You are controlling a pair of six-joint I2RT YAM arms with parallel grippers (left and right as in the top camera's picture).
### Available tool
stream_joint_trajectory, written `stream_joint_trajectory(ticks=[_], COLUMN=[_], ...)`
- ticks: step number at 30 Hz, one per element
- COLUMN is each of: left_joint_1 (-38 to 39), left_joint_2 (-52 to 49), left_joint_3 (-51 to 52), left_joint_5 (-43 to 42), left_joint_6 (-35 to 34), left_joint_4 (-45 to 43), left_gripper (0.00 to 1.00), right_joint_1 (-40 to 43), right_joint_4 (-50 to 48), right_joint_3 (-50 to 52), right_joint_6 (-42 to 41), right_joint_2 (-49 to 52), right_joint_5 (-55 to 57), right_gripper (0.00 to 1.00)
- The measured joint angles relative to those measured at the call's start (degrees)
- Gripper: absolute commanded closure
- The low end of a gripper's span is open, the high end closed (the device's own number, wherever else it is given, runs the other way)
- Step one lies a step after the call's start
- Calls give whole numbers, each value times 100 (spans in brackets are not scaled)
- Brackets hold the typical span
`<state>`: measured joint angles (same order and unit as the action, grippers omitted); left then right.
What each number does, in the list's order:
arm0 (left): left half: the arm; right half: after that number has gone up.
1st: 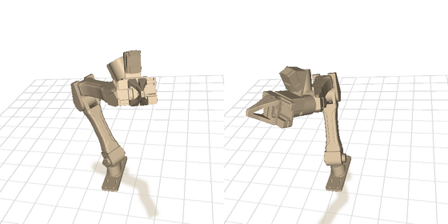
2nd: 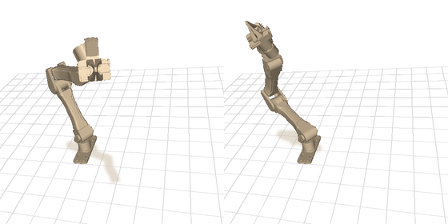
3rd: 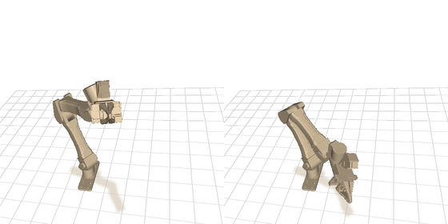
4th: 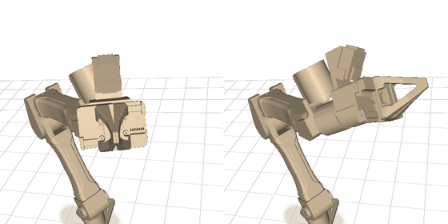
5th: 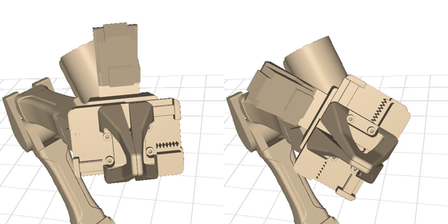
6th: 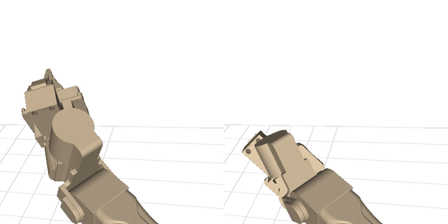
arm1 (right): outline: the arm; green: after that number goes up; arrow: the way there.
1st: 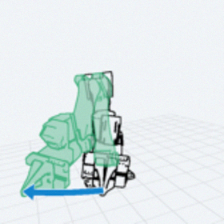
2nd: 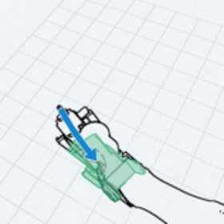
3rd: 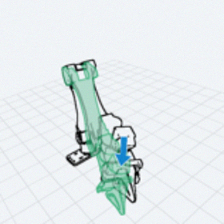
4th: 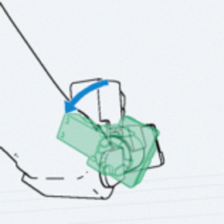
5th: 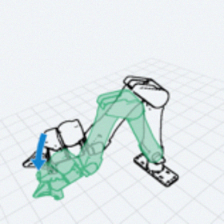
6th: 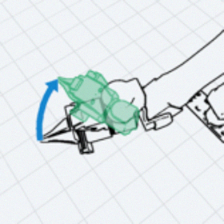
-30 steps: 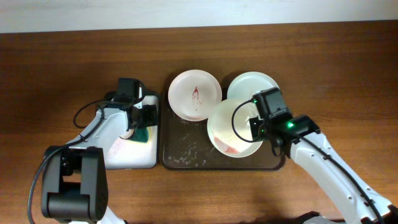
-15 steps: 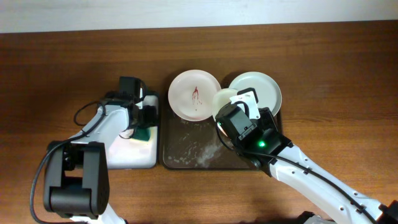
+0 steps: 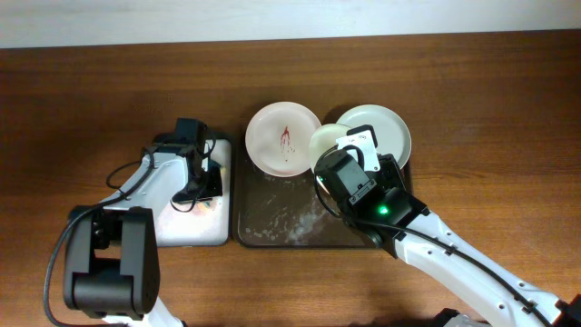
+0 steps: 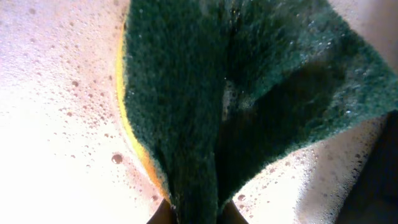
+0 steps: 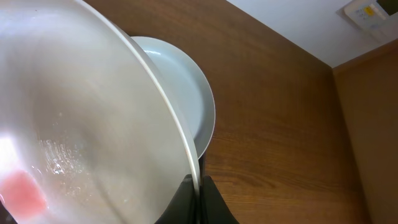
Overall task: Clean dirty plates on tray and stack at the side
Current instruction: 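Lift the white plate with the right gripper and set it right of the tray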
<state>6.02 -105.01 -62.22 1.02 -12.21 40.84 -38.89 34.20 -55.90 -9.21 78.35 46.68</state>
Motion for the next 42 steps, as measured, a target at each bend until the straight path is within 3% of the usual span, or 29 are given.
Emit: stream_joint_trajectory(ticks=[2,3,6,9,12,14,16,19,25,33,37,39,41,42], left_joint_1=[0,0,-2,-2,0,0,0,0,0,0,0,-2,0,0], left_joint_2=[0,0,0,0,2,2,2,2,2,2,2,2,2,2], left_joint_3=[0,0,0,-269,-428,-428,-428,-428,-431,-431,-431,-431,-431,-433], left_joint_5=[2,2,4,4,4,4,4,4,4,4,4,2,2,7], left_joint_6=[-20,-7,2,2,2,2,2,2,2,2,2,2,2,2], left_joint_4=[11,20,28,33,55,63,74,76,79,79,76,79,81,74], left_gripper=[35,20,11,9,6,5,6,6,5,5,5,5,5,5], right_joint_1=[0,0,-4,-7,-7,-7,-22,-46,-44,640,1432,2269,3539,4594], right_joint_4=[0,0,0,-92,-131,-210,-358,-579,-599,-616,-533,-271,-293,-326], right_joint_3=[0,0,-4,-7,-11,-13,-24,-26,-28,-31,-31,-48,-48,-48], right_joint_6=[-4,-2,0,463,286,28,485,540,503,-142,-306,-1034,-1421,-1526], right_joint_2=[0,0,0,-20,-20,-20,-42,-68,-79,-85,-85,-87,-105,-105], right_joint_5=[0,2,282,269,35,348,372,763,560,1692,1812,1364,-195,-1672], right_gripper=[96,96,96,96,96,96,96,96,96,96,96,96,96,96])
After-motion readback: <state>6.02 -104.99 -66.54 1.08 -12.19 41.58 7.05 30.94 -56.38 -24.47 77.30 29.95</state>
